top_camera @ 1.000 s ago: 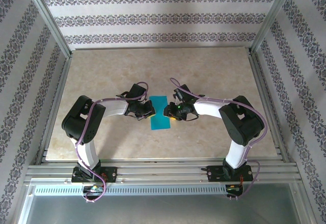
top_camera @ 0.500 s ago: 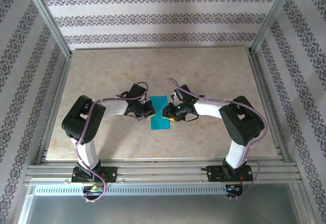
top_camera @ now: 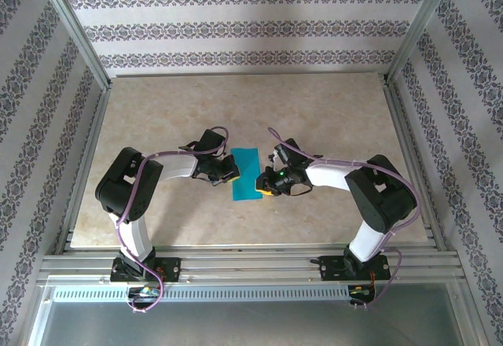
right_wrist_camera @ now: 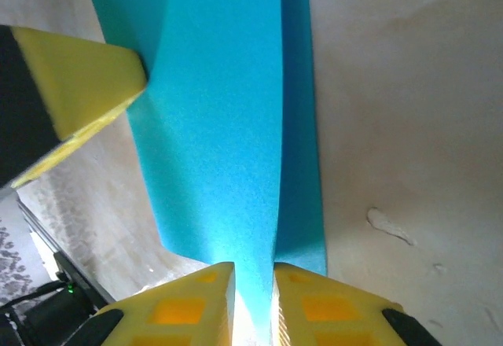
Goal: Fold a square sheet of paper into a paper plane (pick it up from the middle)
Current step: Fold the triangle a second time at the center of the table.
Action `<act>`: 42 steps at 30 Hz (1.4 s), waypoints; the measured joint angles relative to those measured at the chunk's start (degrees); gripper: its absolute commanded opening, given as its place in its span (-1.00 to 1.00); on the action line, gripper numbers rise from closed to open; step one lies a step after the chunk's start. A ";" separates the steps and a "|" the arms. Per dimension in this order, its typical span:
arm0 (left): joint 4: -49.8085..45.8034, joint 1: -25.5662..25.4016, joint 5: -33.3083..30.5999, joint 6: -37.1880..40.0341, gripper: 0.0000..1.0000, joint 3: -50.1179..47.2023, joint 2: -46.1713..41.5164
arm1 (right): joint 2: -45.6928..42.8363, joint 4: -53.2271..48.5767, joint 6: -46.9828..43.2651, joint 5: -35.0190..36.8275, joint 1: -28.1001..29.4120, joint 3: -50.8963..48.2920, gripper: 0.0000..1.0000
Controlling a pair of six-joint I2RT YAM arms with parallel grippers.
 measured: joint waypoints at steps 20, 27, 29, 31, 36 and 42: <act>0.02 0.09 0.22 -0.13 -0.96 0.02 0.00 | 0.00 2.89 5.27 -0.72 0.31 -1.77 -0.66; 0.02 0.09 0.26 -0.50 -0.96 0.02 0.00 | -0.02 2.97 6.08 -0.92 0.55 -2.73 -0.83; 0.04 0.09 0.26 -0.50 -0.95 0.02 -0.02 | -0.31 3.02 6.34 -0.83 0.55 -2.95 -0.94; 0.22 0.09 0.35 -0.52 -0.90 0.00 -0.11 | -0.94 3.08 6.93 -0.57 0.52 -3.28 -0.97; 3.26 0.09 2.38 -0.44 -0.64 -1.36 -0.61 | -3.04 2.21 6.60 -0.48 -0.31 -3.69 -0.97; 6.93 0.09 4.63 1.14 -0.60 -1.05 -1.27 | -3.54 -1.33 4.11 -2.14 -3.04 -3.69 -0.97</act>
